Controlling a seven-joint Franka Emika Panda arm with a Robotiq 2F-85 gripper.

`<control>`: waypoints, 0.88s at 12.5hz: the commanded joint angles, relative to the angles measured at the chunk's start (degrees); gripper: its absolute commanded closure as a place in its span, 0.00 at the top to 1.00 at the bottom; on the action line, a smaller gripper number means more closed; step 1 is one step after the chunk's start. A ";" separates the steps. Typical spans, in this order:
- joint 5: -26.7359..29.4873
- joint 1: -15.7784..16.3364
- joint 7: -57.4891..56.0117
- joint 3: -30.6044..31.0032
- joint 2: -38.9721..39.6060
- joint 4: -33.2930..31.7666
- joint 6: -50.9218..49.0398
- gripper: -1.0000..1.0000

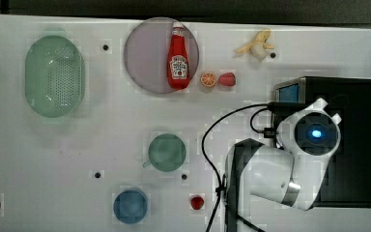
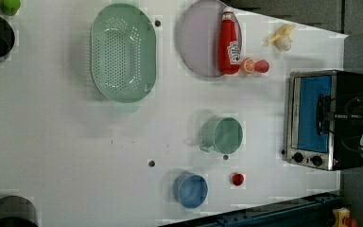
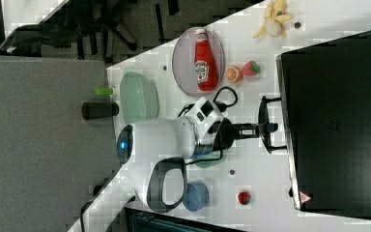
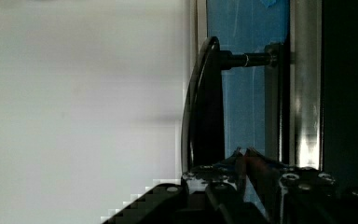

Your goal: Flap open oven.

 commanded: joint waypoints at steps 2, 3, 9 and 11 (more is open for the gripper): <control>-8.30 3.82 14.51 5.11 2.65 -2.28 0.13 0.17; -10.74 4.34 17.57 5.93 3.44 -2.30 -0.13 0.17; -23.43 8.81 38.33 9.27 11.59 -1.28 -0.45 0.17; -28.13 11.02 45.34 9.59 15.80 0.18 -1.13 0.17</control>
